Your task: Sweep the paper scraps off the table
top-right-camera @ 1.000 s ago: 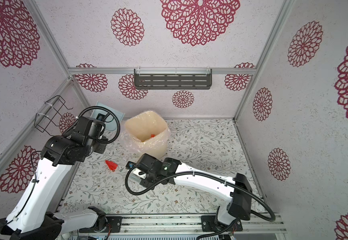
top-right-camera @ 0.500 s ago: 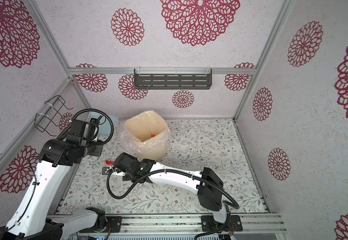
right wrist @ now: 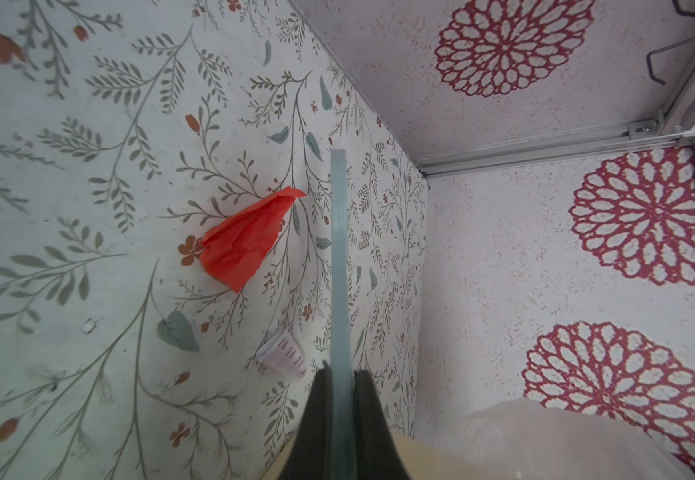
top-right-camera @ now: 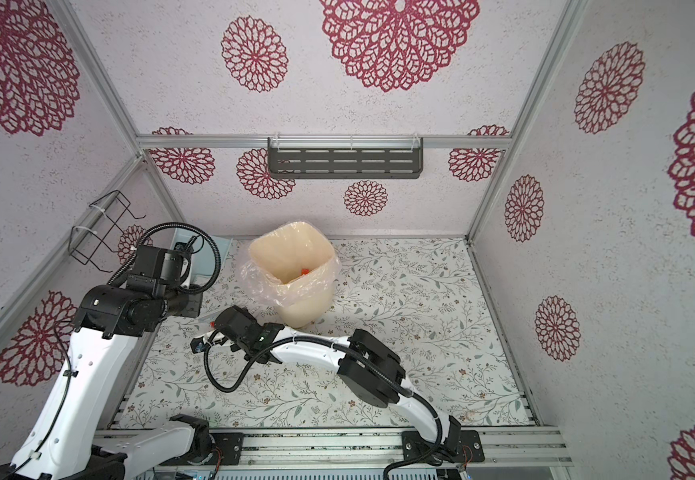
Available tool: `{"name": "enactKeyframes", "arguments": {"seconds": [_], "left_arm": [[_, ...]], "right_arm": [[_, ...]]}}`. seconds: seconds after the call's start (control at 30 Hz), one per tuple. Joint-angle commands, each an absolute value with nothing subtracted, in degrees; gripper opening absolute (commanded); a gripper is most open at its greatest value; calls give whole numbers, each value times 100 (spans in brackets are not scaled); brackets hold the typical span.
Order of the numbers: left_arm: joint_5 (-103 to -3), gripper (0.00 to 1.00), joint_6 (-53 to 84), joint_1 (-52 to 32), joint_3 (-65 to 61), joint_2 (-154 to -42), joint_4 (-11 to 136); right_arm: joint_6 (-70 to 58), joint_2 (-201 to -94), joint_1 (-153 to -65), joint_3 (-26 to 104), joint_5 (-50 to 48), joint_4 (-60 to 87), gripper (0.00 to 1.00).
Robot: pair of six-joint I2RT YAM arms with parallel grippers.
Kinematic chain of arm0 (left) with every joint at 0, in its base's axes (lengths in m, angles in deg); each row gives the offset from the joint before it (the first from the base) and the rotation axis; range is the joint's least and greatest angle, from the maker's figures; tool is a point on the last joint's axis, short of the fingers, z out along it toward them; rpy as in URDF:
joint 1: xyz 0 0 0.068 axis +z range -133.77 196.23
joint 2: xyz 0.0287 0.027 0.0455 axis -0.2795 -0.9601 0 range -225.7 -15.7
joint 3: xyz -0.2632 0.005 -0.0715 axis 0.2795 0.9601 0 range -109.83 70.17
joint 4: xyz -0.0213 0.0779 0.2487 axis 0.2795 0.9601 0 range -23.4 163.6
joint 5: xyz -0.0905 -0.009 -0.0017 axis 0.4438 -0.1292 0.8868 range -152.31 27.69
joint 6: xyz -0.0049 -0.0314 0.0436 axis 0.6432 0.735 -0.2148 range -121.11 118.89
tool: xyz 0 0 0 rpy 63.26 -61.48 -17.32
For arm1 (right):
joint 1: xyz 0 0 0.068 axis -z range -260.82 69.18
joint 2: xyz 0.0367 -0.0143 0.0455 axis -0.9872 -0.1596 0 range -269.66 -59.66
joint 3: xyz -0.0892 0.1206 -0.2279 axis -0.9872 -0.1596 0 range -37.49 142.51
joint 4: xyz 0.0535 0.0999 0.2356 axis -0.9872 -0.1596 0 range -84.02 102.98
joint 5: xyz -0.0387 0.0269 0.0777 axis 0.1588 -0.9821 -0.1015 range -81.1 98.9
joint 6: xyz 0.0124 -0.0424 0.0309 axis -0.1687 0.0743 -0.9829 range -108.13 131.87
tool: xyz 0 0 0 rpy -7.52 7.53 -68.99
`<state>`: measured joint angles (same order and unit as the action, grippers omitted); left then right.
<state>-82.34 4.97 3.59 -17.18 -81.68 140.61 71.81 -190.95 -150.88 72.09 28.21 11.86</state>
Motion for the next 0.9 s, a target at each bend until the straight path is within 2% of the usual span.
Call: {"name": "enactKeyframes", "arguments": {"seconds": [0.0,0.2,0.53,0.87], "left_arm": [[-8077,0,535,445,-1680,-8040,13884],[-8074,0,491,538,-1545,-7919,13888],[-8035,0,476,648,-1329,-7684,13869],[-7929,0,496,692,-1209,-7556,13846]], "right_arm": [[7570,-19383,-15051,7657,2752,1504,0],[7636,-19232,-15141,7206,2498,1104,0],[7439,-17532,-15640,4731,2727,596,0],[6694,-16202,-16031,3668,3028,-425,0]]}}
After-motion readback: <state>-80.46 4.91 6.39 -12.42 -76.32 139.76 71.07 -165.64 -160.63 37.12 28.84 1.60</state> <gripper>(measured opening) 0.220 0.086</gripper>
